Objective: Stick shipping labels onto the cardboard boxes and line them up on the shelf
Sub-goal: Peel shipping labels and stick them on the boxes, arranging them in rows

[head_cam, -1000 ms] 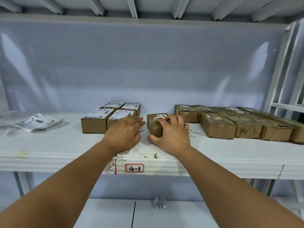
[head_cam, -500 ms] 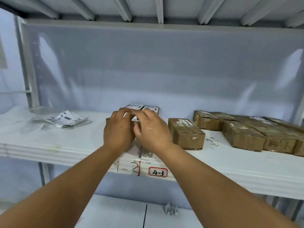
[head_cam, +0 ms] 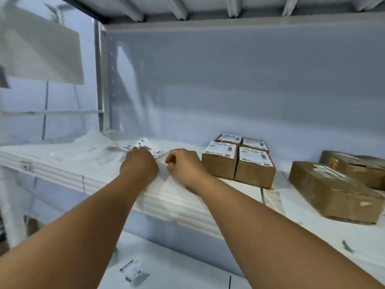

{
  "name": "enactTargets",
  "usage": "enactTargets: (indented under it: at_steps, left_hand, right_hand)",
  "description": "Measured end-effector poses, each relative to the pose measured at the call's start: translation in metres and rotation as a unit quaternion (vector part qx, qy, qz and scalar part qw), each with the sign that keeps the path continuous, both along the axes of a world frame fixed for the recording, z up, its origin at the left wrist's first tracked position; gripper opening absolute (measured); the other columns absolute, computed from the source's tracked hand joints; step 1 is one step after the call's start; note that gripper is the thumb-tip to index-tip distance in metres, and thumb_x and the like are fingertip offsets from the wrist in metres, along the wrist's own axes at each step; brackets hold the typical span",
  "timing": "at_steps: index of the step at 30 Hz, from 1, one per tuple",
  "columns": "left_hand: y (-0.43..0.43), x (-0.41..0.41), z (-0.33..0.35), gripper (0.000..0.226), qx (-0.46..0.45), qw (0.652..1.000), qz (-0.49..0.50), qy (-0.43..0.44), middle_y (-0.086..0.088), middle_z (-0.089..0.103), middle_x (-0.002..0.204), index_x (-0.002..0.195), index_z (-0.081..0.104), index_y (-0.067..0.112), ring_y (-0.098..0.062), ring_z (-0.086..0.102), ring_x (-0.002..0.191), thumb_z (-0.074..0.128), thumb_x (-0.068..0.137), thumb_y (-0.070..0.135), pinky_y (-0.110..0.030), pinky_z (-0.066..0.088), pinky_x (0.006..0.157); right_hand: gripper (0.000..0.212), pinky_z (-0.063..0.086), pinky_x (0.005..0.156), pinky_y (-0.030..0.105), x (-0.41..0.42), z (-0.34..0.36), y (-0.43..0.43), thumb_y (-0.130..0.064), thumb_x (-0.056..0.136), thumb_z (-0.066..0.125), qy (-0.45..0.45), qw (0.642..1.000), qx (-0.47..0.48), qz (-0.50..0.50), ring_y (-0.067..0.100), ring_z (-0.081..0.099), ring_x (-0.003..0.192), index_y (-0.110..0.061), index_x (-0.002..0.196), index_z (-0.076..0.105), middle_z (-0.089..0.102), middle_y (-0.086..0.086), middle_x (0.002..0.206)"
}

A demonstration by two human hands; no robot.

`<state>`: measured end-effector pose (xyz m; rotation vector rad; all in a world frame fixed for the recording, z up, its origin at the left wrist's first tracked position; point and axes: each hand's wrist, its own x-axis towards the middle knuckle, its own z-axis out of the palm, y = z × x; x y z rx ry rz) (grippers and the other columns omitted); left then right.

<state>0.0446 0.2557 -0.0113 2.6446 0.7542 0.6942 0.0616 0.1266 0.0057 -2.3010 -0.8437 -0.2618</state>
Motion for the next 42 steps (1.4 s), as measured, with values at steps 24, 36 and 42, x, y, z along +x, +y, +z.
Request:
enactTargets:
  at_steps: [24, 36, 42]
  left_hand:
    - [0.014, -0.022, 0.005, 0.027, -0.287, 0.913, -0.168, -0.235, -0.003, 0.052, 0.052, 0.062, 0.055, 0.007, -0.013, 0.047, 0.047, 0.061, 0.088, 0.012, -0.021, 0.037, 0.049]
    - [0.018, -0.026, 0.003, 0.024, -0.436, 0.73, -0.049, -0.524, -0.008, 0.062, 0.102, 0.078, 0.038, 0.02, -0.014, 0.069, 0.082, 0.034, 0.101, 0.014, -0.019, 0.053, 0.074]
    - [0.019, -0.023, 0.002, 0.025, -0.438, 0.722, -0.035, -0.534, 0.002, 0.06, 0.095, 0.076, 0.037, 0.022, -0.012, 0.068, 0.082, 0.034, 0.1, 0.015, -0.019, 0.051, 0.074]
  right_hand:
    - [0.019, 0.038, 0.069, 0.019, 0.009, -0.01, -0.004, -0.029, 0.092, 0.055, 0.045, 0.996, 0.083, -0.004, 0.013, 0.061, 0.09, -0.023, 0.097, 0.072, 0.07, -0.003, 0.1]
    - [0.02, 0.041, 0.095, 0.037, 0.006, -0.016, 0.002, -0.029, 0.09, 0.046, -0.092, 0.987, -0.133, 0.007, 0.025, 0.039, 0.117, -0.019, 0.1, 0.06, 0.058, 0.003, 0.112]
    - [0.047, 0.037, 0.095, 0.037, 0.006, -0.014, 0.002, -0.052, 0.094, 0.037, -0.077, 0.978, -0.194, -0.023, 0.027, 0.032, 0.122, -0.018, 0.115, 0.062, 0.045, 0.006, 0.126]
